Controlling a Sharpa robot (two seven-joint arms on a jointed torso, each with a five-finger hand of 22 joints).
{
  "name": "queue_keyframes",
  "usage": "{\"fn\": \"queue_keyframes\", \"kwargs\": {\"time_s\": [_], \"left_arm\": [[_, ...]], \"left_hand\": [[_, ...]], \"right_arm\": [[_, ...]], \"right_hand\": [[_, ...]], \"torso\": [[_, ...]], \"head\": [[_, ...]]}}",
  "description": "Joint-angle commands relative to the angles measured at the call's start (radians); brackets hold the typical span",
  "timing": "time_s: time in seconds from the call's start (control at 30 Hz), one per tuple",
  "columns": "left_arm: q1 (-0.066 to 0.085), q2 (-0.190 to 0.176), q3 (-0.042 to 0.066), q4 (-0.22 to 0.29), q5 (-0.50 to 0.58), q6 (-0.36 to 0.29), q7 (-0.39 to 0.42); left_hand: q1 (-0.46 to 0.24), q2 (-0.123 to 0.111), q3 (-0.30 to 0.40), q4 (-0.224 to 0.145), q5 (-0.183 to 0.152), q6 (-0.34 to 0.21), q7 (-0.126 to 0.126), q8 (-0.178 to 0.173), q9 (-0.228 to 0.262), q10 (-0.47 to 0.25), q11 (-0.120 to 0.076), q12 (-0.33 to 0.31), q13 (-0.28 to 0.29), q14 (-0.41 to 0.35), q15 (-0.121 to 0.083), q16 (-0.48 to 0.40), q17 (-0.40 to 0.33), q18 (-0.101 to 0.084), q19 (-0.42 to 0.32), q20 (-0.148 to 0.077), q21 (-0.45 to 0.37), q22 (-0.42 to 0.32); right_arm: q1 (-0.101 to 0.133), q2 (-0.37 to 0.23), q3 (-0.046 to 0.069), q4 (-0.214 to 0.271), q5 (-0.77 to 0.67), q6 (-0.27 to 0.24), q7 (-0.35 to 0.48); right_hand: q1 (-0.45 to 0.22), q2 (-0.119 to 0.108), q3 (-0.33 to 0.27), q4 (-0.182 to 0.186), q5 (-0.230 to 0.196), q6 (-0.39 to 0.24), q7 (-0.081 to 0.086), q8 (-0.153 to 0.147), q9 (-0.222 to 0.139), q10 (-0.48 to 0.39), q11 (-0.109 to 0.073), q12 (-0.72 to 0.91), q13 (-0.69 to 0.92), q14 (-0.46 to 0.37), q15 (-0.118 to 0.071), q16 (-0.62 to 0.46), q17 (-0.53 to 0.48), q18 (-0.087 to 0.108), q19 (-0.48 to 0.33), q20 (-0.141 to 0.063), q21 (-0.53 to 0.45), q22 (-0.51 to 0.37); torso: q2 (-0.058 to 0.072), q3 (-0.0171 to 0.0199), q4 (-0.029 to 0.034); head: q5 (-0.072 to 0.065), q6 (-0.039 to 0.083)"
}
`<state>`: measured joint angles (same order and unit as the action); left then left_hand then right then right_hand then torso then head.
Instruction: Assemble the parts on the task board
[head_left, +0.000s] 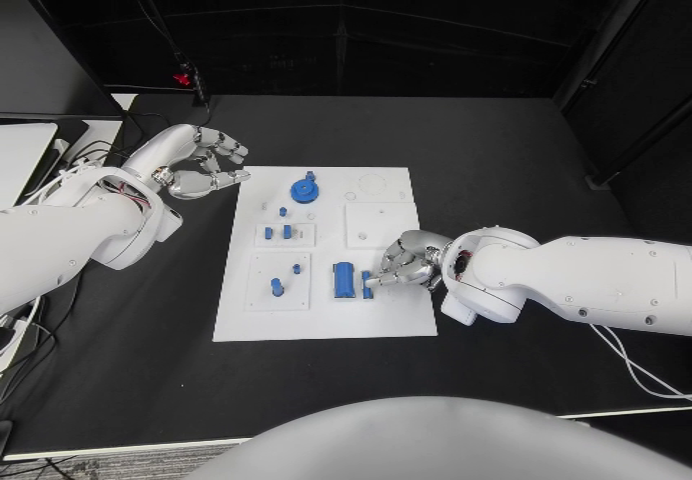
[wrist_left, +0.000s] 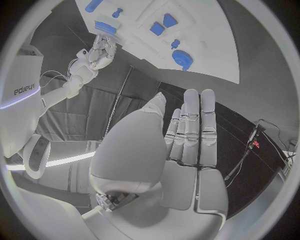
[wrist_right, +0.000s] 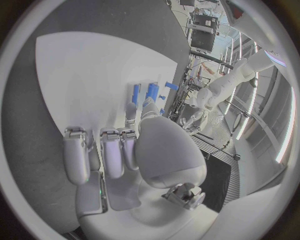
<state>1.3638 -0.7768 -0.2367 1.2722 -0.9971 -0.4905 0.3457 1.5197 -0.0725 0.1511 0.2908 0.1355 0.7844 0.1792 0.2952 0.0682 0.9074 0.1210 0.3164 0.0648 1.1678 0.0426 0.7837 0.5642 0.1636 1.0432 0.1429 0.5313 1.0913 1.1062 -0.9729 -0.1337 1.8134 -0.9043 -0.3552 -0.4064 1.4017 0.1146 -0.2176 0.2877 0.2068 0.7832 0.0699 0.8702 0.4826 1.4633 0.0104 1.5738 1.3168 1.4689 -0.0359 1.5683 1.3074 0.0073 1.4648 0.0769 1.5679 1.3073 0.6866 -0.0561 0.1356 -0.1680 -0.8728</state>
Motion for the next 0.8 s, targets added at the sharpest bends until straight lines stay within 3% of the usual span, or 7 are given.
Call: {"fn": "queue_keyframes", "kwargs": {"time_s": [0.03, 0.13, 0.27, 0.43, 0.5, 0.63, 0.8], "left_arm": [[-0.002, -0.003, 0.001, 0.009, 0.041, -0.042, 0.058], [-0.009, -0.004, 0.001, 0.018, 0.112, -0.06, 0.095], [-0.03, 0.005, 0.001, 0.031, 0.314, -0.082, 0.191], [-0.066, 0.014, 0.001, 0.064, 0.647, -0.095, 0.329], [-0.078, 0.018, 0.001, 0.074, 0.762, -0.091, 0.381], [-0.101, 0.023, 0.001, 0.091, 0.923, -0.062, 0.481], [-0.117, 0.024, 0.001, 0.11, 0.982, -0.032, 0.555]], "left_hand": [[-0.01, 0.009, -0.009, 0.003, 0.006, 0.004, 0.0, -0.005, 0.0, 0.013, -0.002, 0.009, 0.0, 0.002, 0.001, -0.008, -0.002, 0.017, 0.004, 0.002, -0.007, -0.001], [-0.029, 0.011, -0.018, 0.003, 0.006, 0.006, 0.0, -0.003, 0.0, 0.025, -0.003, 0.016, 0.001, -0.011, 0.002, -0.014, -0.004, 0.016, -0.002, 0.003, -0.017, -0.002], [-0.138, 0.023, -0.082, -0.011, 0.129, 0.004, 0.01, -0.002, 0.001, 0.027, 0.006, 0.021, 0.001, -0.159, 0.03, -0.099, -0.043, 0.005, -0.101, 0.022, -0.108, -0.037], [-0.251, 0.055, -0.175, -0.003, 0.143, -0.005, 0.028, 0.003, 0.001, -0.022, 0.041, 0.016, 0.0, -0.394, 0.089, -0.216, -0.13, -0.021, -0.275, 0.067, -0.27, -0.126], [-0.27, 0.062, -0.201, 0.0, 0.132, -0.017, 0.034, 0.004, 0.001, -0.049, 0.051, 0.014, 0.0, -0.443, 0.104, -0.232, -0.156, -0.026, -0.328, 0.082, -0.32, -0.159], [-0.339, 0.055, -0.249, -0.002, 0.057, -0.098, 0.027, -0.004, 0.0, -0.149, 0.08, -0.007, 0.001, -0.601, 0.149, -0.277, -0.212, -0.043, -0.458, 0.119, -0.427, -0.229], [-0.393, -0.026, -0.245, 0.007, 0.014, -0.17, -0.012, 0.005, 0.002, -0.225, 0.108, -0.002, 0.004, -0.707, 0.181, -0.277, -0.246, -0.044, -0.522, 0.144, -0.471, -0.28]], "right_arm": [[0.007, -0.016, 0.002, 0.002, 0.13, -0.242, 0.364], [0.028, -0.014, 0.002, -0.027, 0.291, -0.251, 0.602], [0.048, 0.013, 0.002, -0.094, 0.433, -0.225, 0.883], [0.055, 0.049, 0.002, -0.147, 0.538, -0.192, 1.06], [0.056, 0.061, 0.002, -0.158, 0.582, -0.172, 1.099], [0.057, 0.086, 0.001, -0.174, 0.648, -0.132, 1.154], [0.056, 0.104, 0.001, -0.186, 0.676, -0.109, 1.183]], "right_hand": [[-0.02, -0.024, -0.012, 0.0, 0.016, -0.011, 0.004, -0.013, -0.005, 0.108, 0.001, -0.003, 0.254, 0.102, -0.008, 0.002, 0.263, -0.007, 0.106, -0.007, 0.003, 0.263], [-0.02, -0.004, -0.021, 0.0, -0.025, -0.042, 0.016, -0.059, -0.031, 0.108, 0.011, -0.003, 0.254, 0.102, 0.003, 0.002, 0.263, 0.0, 0.087, 0.002, -0.018, 0.253], [-0.02, 0.005, -0.055, -0.004, -0.007, -0.124, 0.07, -0.119, -0.09, 0.074, 0.056, -0.029, 0.234, 0.059, 0.056, -0.034, 0.218, 0.124, -0.318, 0.041, -0.5, 0.021], [-0.131, 0.008, -0.122, -0.01, -0.027, -0.298, 0.116, -0.161, -0.136, -0.763, 0.123, -0.77, -0.286, -0.688, 0.117, -0.682, -0.372, 0.144, -0.72, 0.097, -0.996, -0.235], [-0.21, -0.034, -0.123, 0.013, -0.047, -0.38, 0.112, -0.183, -0.149, -0.885, 0.175, -0.909, -0.386, -0.821, 0.176, -0.804, -0.45, 0.121, -0.805, 0.122, -1.075, -0.281], [-0.389, -0.292, 0.052, 0.012, -0.033, -0.526, 0.062, -0.213, -0.17, -1.05, 0.226, -1.085, -0.535, -1.019, 0.24, -0.972, -0.576, 0.084, -0.964, 0.152, -1.216, -0.368], [-0.44, -0.331, 0.03, 0.014, -0.035, -0.602, 0.012, -0.209, -0.172, -1.157, 0.195, -1.155, -0.601, -1.164, 0.226, -1.055, -0.637, 0.067, -1.06, 0.169, -1.306, -0.425]], "torso": [[-0.003, -0.0007, -0.0003], [-0.004, 0.0, 0.0001], [-0.011, 0.0046, -0.005], [-0.016, 0.0109, -0.0103], [-0.016, 0.013, -0.0113], [-0.018, 0.016, -0.0117], [-0.016, 0.0143, -0.0102]], "head": [[0.001, 0.0], [0.003, 0.0], [0.018, 0.0], [0.042, 0.017], [0.049, 0.031], [0.062, 0.07], [0.07, 0.102]]}}
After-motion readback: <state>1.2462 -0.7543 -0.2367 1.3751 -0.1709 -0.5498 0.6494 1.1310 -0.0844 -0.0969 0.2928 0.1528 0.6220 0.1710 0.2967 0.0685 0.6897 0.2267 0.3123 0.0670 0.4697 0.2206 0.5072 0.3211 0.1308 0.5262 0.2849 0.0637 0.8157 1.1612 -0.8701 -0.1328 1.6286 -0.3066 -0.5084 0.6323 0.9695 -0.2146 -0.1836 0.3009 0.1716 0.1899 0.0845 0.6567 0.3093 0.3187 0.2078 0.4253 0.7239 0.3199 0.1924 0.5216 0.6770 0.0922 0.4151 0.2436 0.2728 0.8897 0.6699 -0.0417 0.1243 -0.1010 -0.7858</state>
